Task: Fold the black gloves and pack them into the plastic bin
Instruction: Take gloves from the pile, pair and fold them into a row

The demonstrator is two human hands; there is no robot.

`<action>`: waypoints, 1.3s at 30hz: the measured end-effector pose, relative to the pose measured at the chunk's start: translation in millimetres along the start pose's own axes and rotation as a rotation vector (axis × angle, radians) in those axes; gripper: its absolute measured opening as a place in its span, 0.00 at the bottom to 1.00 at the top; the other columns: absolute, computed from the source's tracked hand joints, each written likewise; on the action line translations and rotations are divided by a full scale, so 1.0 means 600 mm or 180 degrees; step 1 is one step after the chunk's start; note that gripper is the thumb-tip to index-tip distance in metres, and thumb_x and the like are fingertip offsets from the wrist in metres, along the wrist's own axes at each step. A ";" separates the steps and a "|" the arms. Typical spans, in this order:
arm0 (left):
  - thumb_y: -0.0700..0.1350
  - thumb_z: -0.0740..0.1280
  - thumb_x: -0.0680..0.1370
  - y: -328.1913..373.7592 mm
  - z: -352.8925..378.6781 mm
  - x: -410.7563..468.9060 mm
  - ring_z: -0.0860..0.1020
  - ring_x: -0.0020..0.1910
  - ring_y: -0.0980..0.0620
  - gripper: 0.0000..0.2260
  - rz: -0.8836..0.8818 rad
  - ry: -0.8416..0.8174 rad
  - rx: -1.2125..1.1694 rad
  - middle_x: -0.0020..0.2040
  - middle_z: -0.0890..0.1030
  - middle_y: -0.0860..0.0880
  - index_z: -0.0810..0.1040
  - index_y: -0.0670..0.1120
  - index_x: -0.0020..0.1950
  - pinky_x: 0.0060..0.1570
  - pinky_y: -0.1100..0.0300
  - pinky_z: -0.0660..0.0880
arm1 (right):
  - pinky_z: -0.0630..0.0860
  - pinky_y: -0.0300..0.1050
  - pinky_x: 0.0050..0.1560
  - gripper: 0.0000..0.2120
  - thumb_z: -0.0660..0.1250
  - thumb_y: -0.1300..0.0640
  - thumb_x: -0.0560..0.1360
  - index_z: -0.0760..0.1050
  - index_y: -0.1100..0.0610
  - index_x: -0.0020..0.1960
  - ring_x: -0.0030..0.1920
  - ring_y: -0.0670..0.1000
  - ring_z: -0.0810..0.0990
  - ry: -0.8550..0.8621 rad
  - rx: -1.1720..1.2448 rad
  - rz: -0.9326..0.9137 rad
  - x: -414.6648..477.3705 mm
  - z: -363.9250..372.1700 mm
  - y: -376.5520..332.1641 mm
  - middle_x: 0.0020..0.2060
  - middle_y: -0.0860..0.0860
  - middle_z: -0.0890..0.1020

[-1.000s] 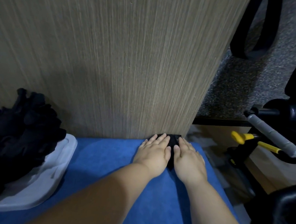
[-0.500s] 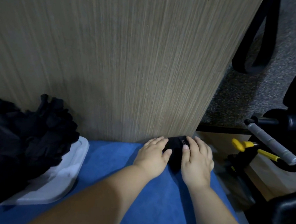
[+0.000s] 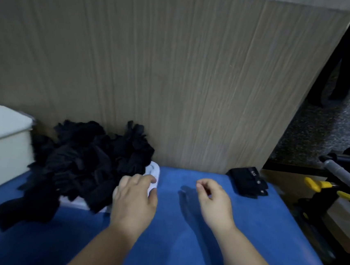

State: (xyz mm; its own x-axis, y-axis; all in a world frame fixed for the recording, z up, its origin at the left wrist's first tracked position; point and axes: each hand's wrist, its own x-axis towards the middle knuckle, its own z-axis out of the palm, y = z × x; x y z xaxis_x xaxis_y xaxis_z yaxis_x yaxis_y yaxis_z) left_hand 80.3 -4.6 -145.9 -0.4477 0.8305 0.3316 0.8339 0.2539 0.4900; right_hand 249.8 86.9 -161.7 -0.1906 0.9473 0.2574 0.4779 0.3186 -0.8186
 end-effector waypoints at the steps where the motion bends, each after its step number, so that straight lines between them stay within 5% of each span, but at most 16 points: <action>1: 0.50 0.60 0.80 -0.014 -0.009 -0.005 0.65 0.61 0.54 0.13 -0.0045 0.0085 -0.0015 0.58 0.75 0.59 0.73 0.56 0.64 0.60 0.59 0.60 | 0.67 0.24 0.43 0.07 0.64 0.57 0.78 0.74 0.45 0.44 0.43 0.40 0.76 -0.0113 0.0059 0.0013 -0.008 0.017 -0.013 0.41 0.42 0.79; 6: 0.46 0.66 0.77 -0.065 -0.033 -0.011 0.68 0.61 0.49 0.11 -0.0313 0.0509 -0.0216 0.57 0.77 0.54 0.76 0.51 0.59 0.59 0.53 0.63 | 0.70 0.27 0.42 0.08 0.64 0.54 0.78 0.74 0.42 0.43 0.45 0.40 0.78 -0.0579 0.0190 0.0077 -0.032 0.084 -0.073 0.44 0.43 0.80; 9: 0.47 0.65 0.78 -0.084 -0.032 -0.002 0.65 0.64 0.50 0.13 -0.0409 0.0378 -0.0333 0.62 0.75 0.53 0.74 0.50 0.62 0.62 0.53 0.62 | 0.71 0.26 0.40 0.03 0.65 0.54 0.78 0.76 0.47 0.51 0.44 0.42 0.78 -0.0609 0.0374 0.0184 -0.021 0.117 -0.103 0.44 0.43 0.80; 19: 0.48 0.59 0.81 -0.111 -0.035 0.049 0.62 0.69 0.52 0.17 -0.0588 0.0123 -0.0623 0.68 0.71 0.56 0.67 0.53 0.70 0.65 0.55 0.61 | 0.70 0.37 0.50 0.20 0.68 0.42 0.74 0.74 0.54 0.59 0.52 0.46 0.76 -0.0629 0.0231 0.0674 0.044 0.208 -0.162 0.50 0.45 0.78; 26: 0.48 0.55 0.82 -0.116 -0.038 0.064 0.62 0.69 0.53 0.17 -0.0630 -0.0053 -0.0693 0.69 0.70 0.57 0.66 0.54 0.71 0.65 0.55 0.60 | 0.69 0.38 0.36 0.09 0.70 0.51 0.74 0.71 0.52 0.40 0.34 0.45 0.73 -0.0328 0.0314 0.0673 0.053 0.228 -0.158 0.32 0.46 0.75; 35: 0.51 0.58 0.81 -0.099 -0.044 0.050 0.61 0.67 0.55 0.15 -0.0279 0.0135 -0.0949 0.67 0.70 0.58 0.70 0.55 0.68 0.65 0.58 0.61 | 0.66 0.46 0.40 0.13 0.63 0.66 0.73 0.64 0.55 0.35 0.37 0.51 0.67 0.0220 0.1774 0.0759 0.030 0.173 -0.157 0.31 0.52 0.68; 39: 0.50 0.60 0.80 -0.070 -0.027 0.036 0.67 0.62 0.57 0.13 0.0006 -0.0096 -0.1779 0.63 0.73 0.56 0.72 0.53 0.65 0.61 0.60 0.67 | 0.63 0.44 0.36 0.15 0.59 0.70 0.73 0.62 0.54 0.33 0.32 0.49 0.64 0.0272 0.2189 0.0825 -0.002 0.122 -0.134 0.29 0.51 0.65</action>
State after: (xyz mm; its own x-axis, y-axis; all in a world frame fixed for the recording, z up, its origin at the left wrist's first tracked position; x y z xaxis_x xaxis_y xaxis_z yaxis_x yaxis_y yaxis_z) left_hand 30.3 -5.5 -146.5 -0.4301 0.8466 0.3135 0.5330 -0.0421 0.8450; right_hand 148.9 57.9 -133.7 -0.0639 0.9976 0.0283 -0.1521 0.0182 -0.9882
